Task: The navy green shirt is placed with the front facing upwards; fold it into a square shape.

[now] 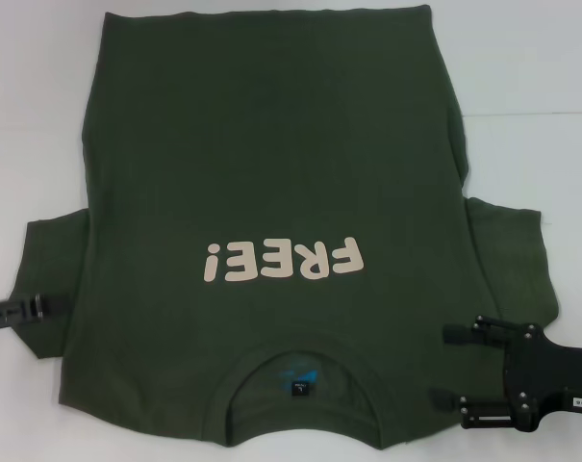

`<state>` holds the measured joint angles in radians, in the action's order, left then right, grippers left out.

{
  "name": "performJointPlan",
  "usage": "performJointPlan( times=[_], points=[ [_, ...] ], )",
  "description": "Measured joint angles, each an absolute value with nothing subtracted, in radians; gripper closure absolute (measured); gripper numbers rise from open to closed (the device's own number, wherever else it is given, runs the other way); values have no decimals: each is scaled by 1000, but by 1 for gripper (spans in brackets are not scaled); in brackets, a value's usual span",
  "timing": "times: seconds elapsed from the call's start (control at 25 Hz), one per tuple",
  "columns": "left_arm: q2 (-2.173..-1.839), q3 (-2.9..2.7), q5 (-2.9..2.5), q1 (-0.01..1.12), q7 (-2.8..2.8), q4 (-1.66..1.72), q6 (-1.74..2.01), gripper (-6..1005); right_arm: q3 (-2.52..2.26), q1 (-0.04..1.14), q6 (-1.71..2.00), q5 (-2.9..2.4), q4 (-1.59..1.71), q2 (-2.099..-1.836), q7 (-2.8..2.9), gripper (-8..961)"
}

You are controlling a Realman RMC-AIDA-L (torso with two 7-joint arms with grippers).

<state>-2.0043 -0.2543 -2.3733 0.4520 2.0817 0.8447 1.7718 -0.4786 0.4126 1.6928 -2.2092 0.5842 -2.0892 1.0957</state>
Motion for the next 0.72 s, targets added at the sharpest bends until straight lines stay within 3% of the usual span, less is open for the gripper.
performJointPlan(
  times=[0.4, 0.72],
  points=[
    [-1969, -262, -2498, 532, 2382, 833, 1656, 62, -479, 416, 1684, -2209, 581, -2091, 1097, 42],
    [-1959, -319, -2598, 558, 2407, 845, 1590, 67, -479, 417, 1684, -2209, 581, -2091, 1102, 42]
  ],
)
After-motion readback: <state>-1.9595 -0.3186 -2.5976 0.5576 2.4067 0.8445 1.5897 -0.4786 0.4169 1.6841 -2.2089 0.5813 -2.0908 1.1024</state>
